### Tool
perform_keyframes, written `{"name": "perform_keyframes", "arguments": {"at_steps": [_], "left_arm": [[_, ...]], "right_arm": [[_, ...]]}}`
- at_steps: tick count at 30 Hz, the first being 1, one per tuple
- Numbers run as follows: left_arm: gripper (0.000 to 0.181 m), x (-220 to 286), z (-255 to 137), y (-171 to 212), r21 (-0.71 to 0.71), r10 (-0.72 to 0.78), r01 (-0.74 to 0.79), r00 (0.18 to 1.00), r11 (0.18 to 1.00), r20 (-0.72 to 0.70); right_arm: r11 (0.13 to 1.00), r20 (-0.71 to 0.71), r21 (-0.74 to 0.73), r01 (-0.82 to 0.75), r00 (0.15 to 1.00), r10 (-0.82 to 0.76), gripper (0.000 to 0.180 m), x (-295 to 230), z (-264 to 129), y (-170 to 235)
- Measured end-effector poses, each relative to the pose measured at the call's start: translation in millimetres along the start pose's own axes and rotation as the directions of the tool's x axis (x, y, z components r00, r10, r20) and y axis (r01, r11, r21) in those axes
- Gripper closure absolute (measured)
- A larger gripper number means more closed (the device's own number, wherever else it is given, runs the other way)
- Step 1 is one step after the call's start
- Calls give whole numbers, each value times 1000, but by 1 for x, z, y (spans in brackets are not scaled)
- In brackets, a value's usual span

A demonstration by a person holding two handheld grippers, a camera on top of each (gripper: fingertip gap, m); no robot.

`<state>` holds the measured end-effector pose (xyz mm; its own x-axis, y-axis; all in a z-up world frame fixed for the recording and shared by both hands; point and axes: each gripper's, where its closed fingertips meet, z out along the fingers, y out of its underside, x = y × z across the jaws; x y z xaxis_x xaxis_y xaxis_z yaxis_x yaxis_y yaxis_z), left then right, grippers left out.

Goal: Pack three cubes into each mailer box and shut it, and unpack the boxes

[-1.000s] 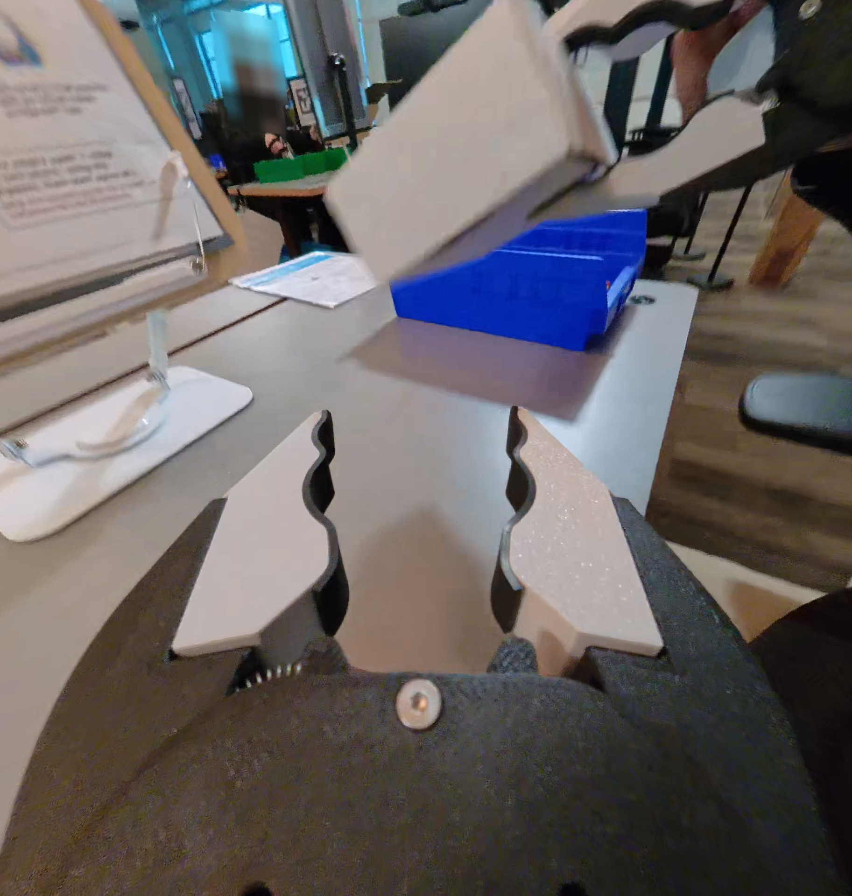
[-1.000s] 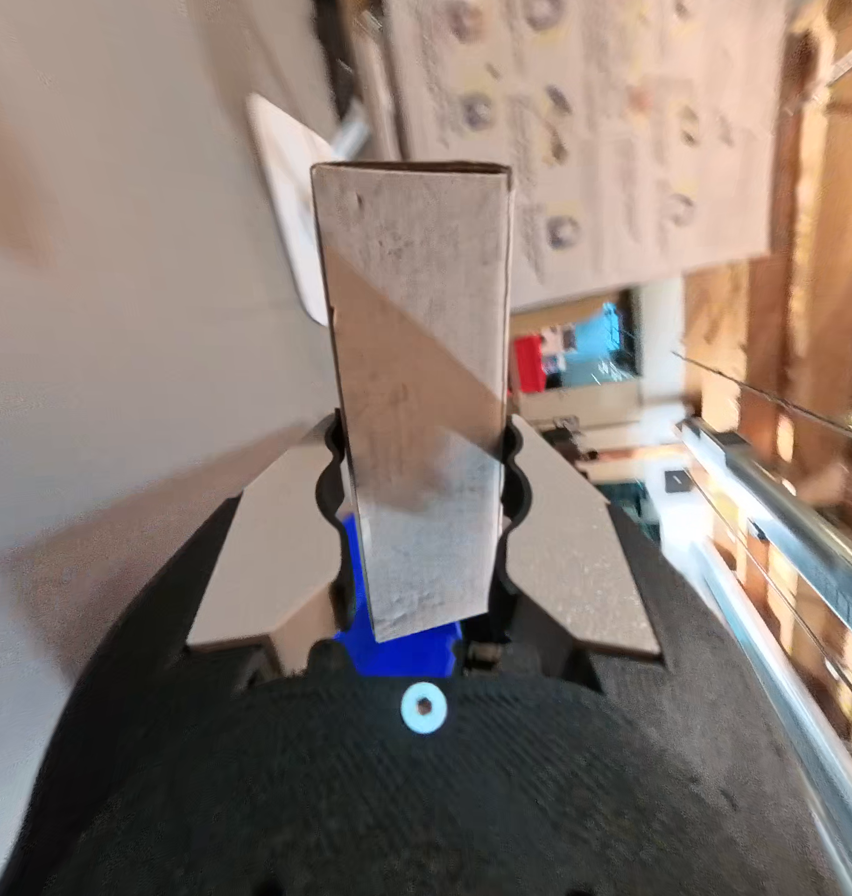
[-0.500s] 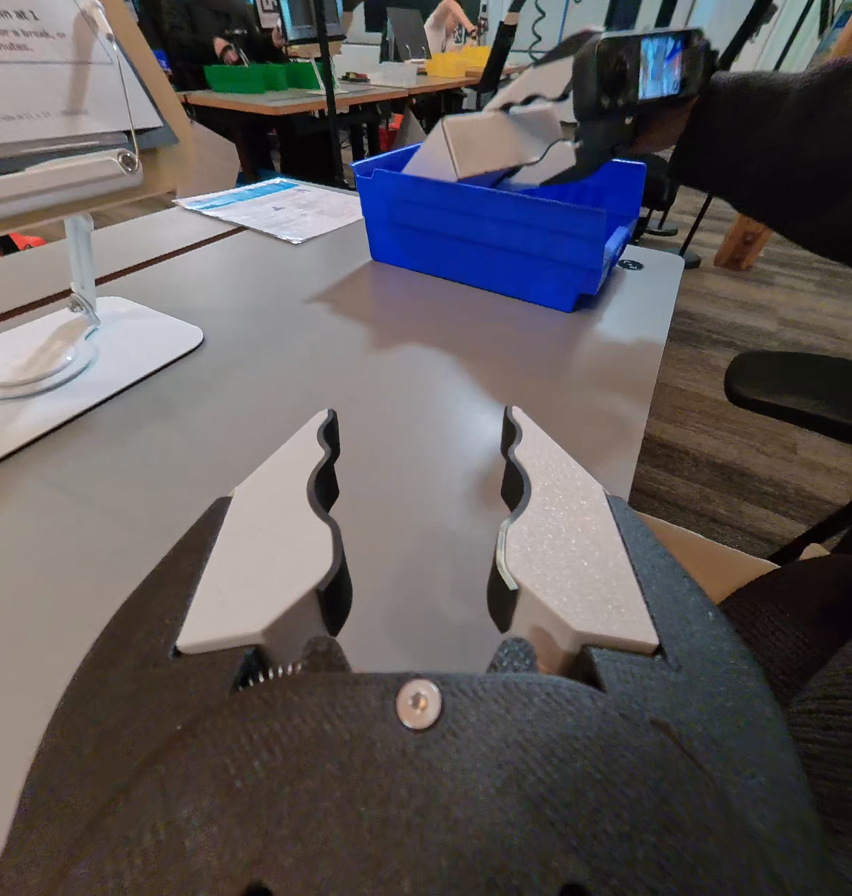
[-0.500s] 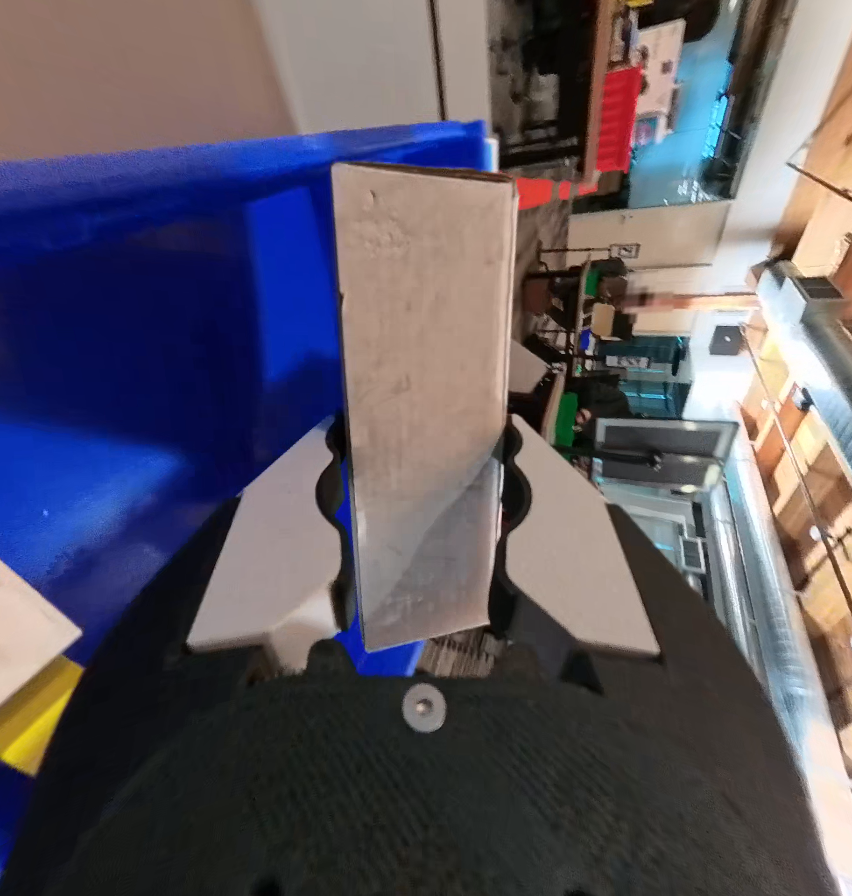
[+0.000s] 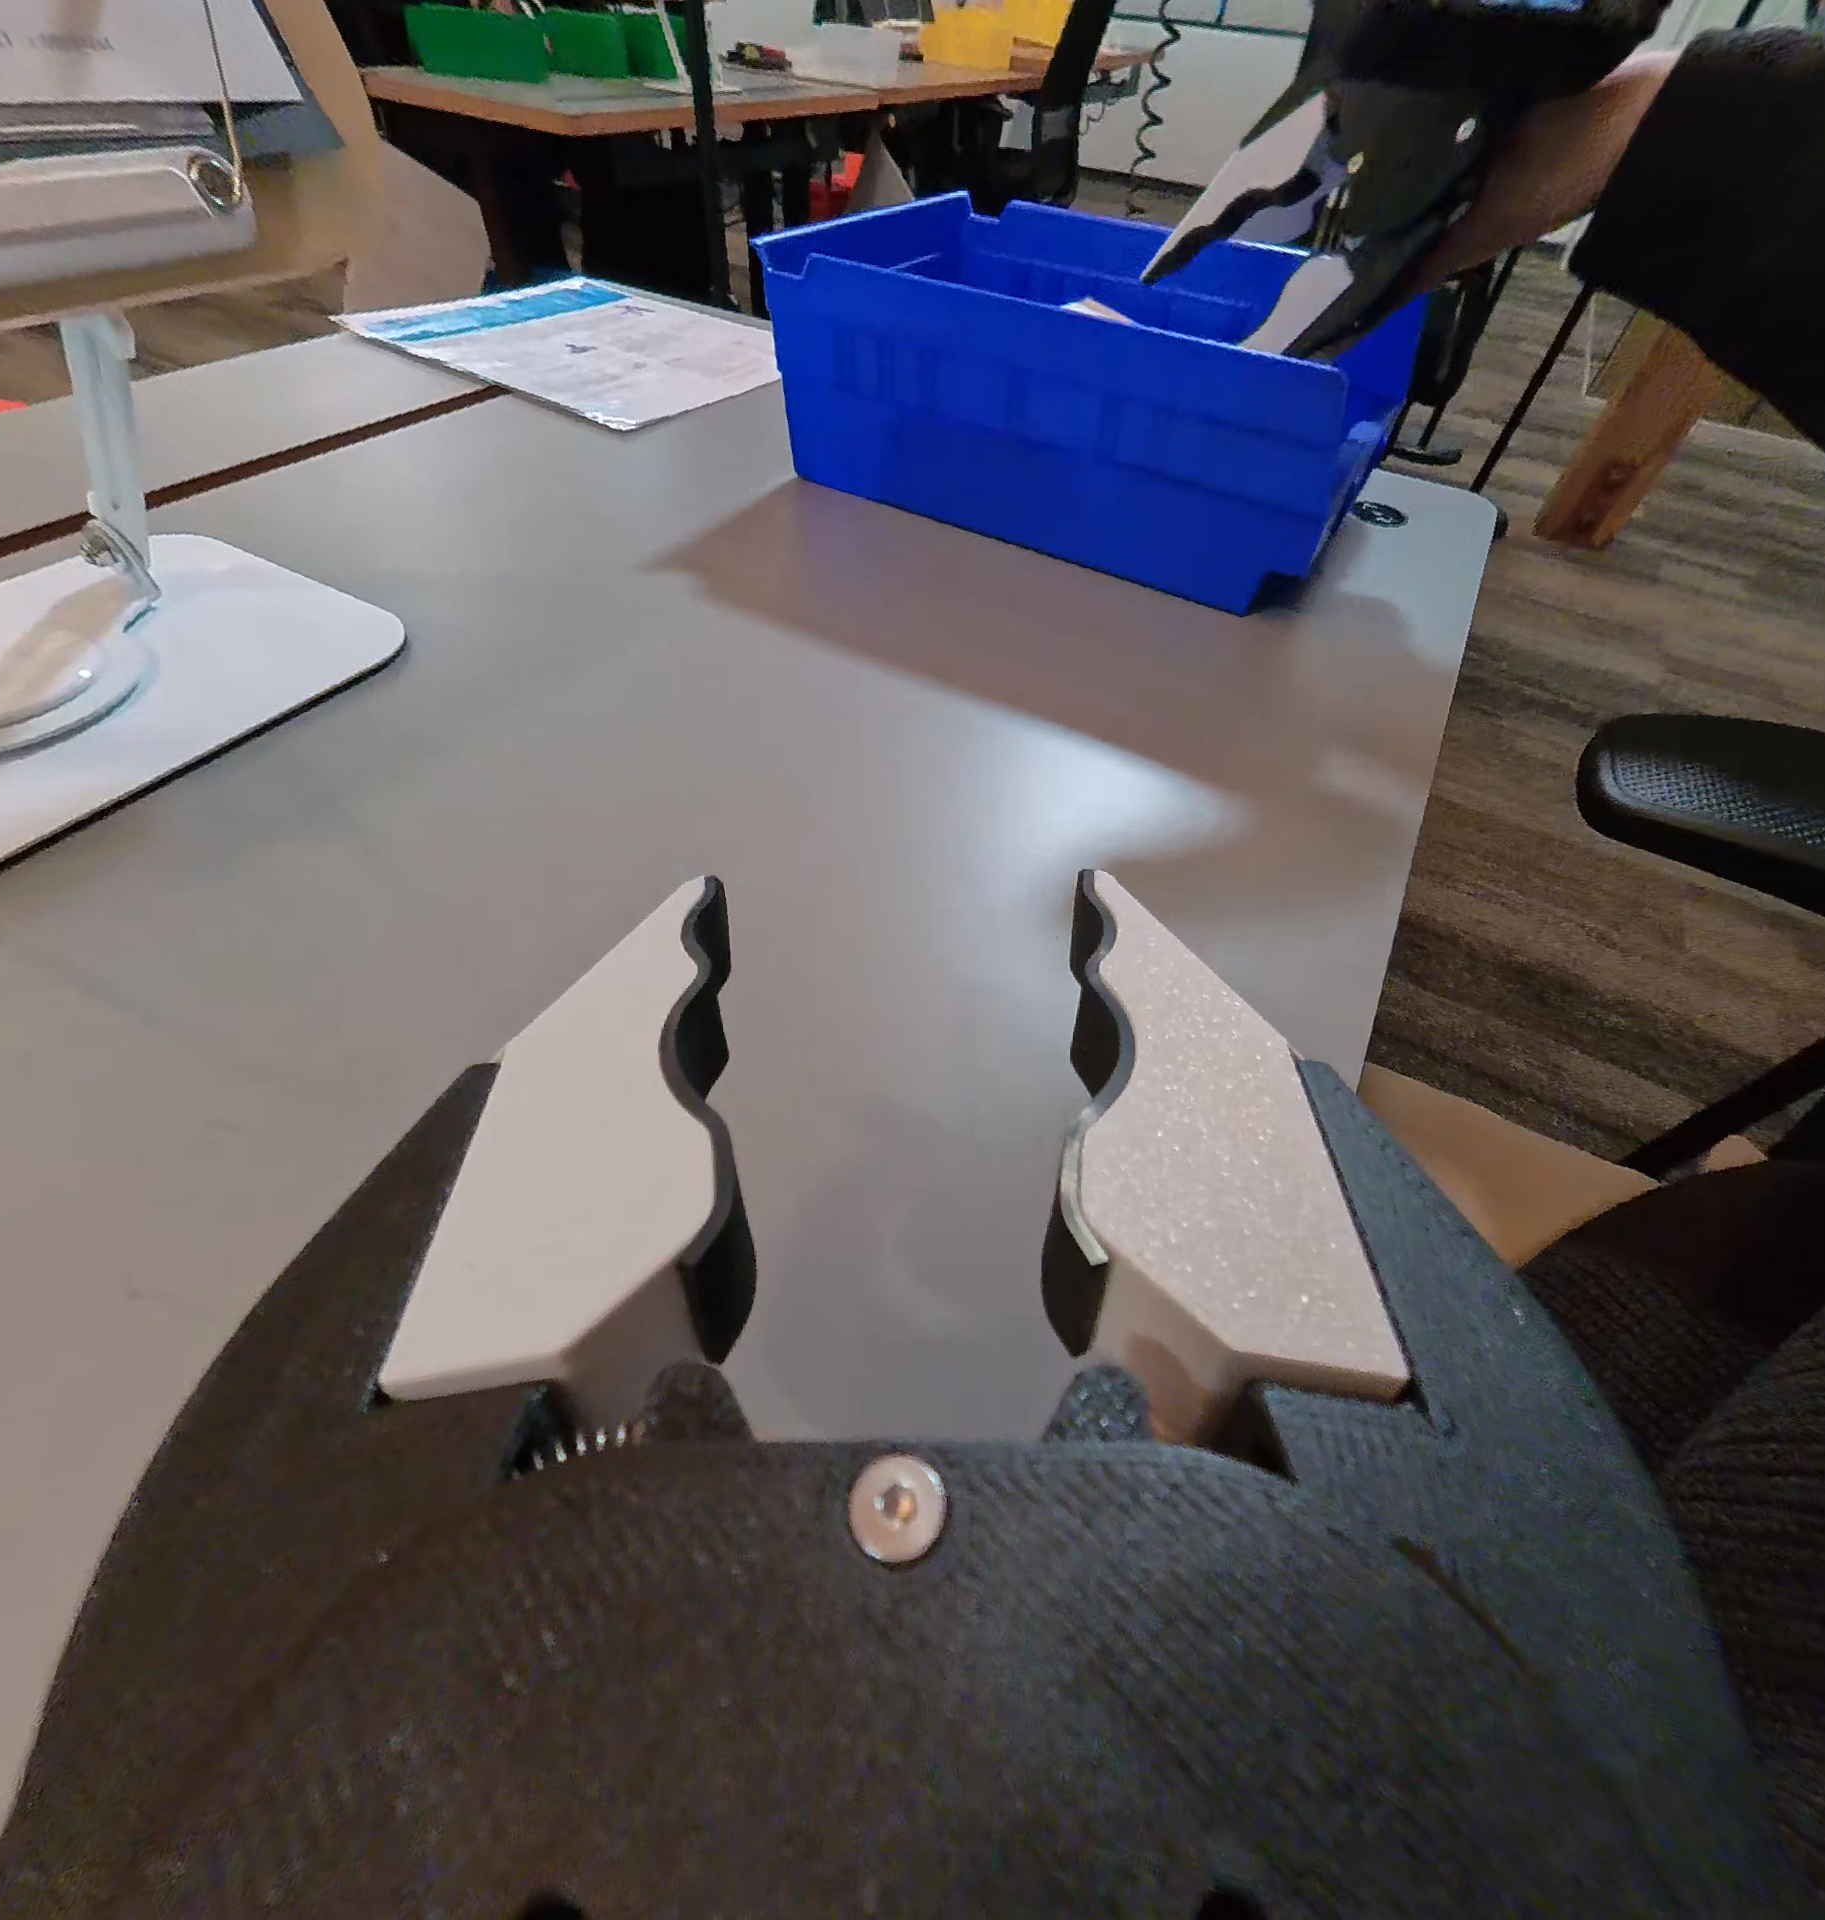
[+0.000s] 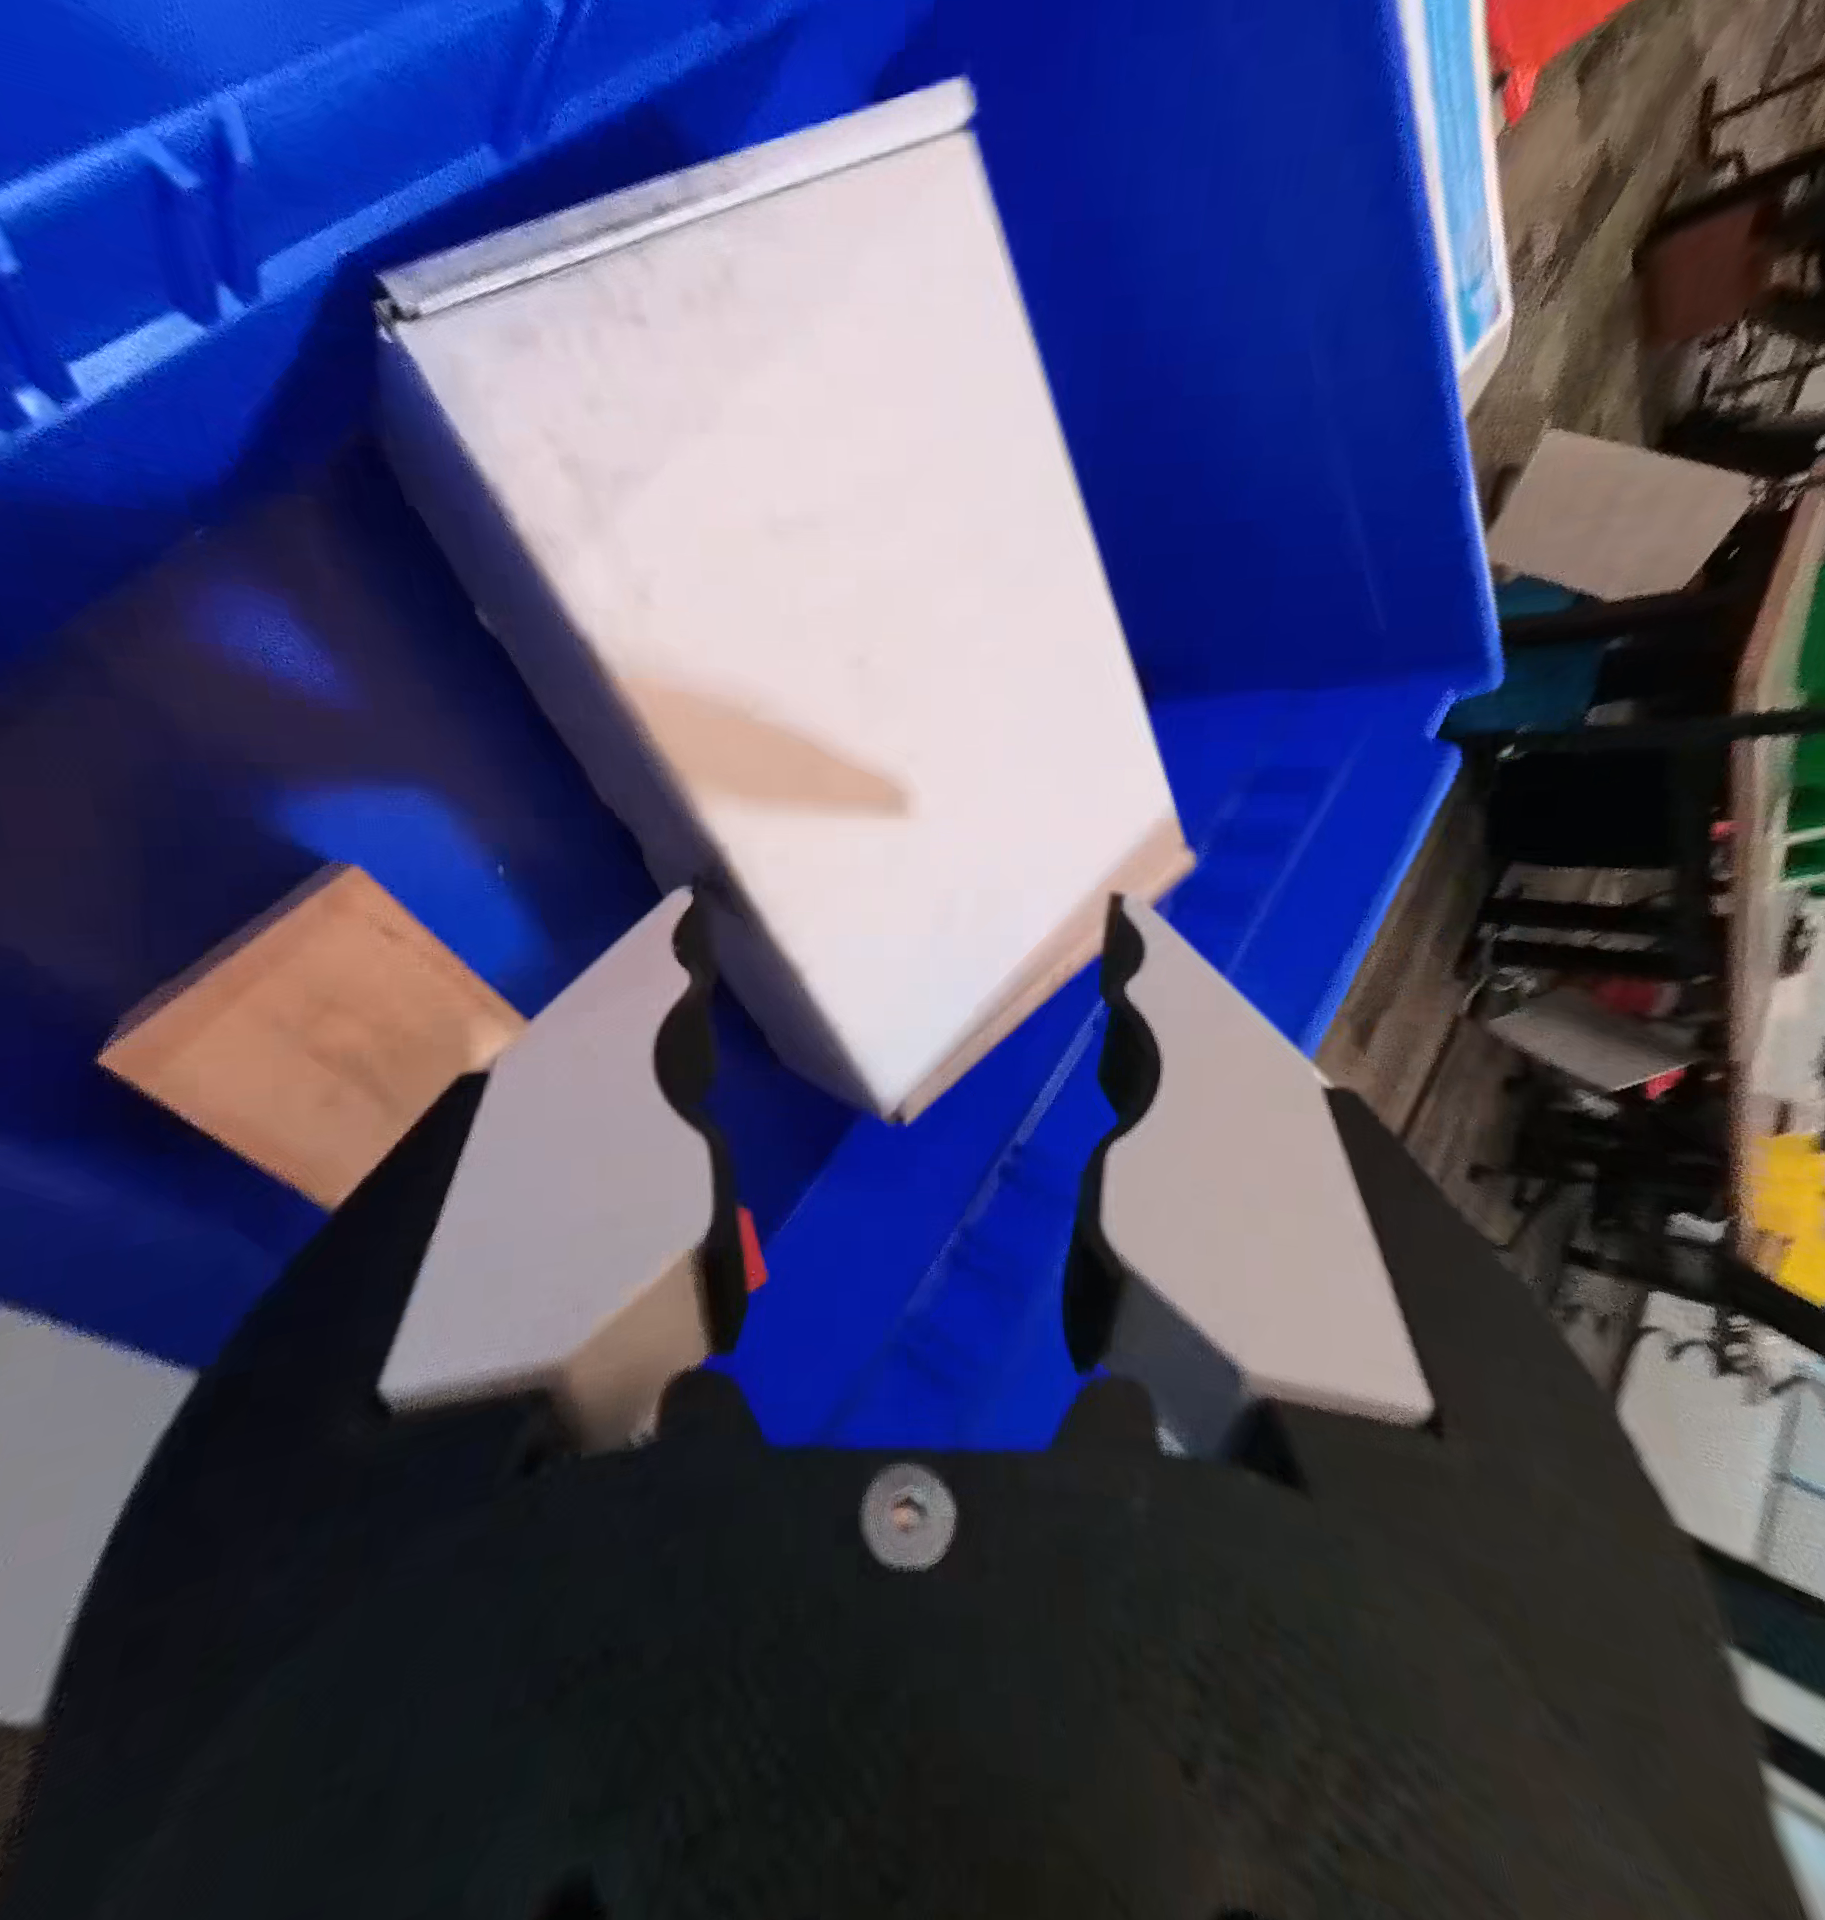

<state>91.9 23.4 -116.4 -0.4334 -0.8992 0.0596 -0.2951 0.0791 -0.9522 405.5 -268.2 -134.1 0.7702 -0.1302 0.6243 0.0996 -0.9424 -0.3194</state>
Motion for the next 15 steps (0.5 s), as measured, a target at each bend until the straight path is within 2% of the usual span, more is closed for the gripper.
{"name": "perform_keyframes", "arguments": {"at_steps": [2, 3, 5, 8, 12, 15], "left_arm": [[116, 2, 2, 1, -3, 0, 0, 1000, 1000, -6], [116, 4, 2, 0, -4, 2, -2, 1000, 1000, -9], [116, 5, 3, 0, -5, 11, -11, 1000, 1000, -10], [116, 6, 4, 1, -8, 15, -16, 1000, 1000, -9], [116, 7, 5, 3, -17, 23, -23, 1000, 1000, -3], [116, 7, 5, 3, -18, 30, -30, 1000, 999, 4]], "right_arm": [[998, 38, 6, -56, 998, 56, 115, -5, -7, 4], [998, 74, 10, -66, 995, 65, 125, -12, -10, 4], [998, 168, 15, -61, 984, 58, 159, -29, -15, 4], [999, 211, -3, -44, 976, 43, 179, -41, -10, 2], [999, 152, -42, 4, 988, 2, 180, -31, 11, 2], [999, 132, -26, -20, 991, 23, 180, -20, 25, -6]]}}
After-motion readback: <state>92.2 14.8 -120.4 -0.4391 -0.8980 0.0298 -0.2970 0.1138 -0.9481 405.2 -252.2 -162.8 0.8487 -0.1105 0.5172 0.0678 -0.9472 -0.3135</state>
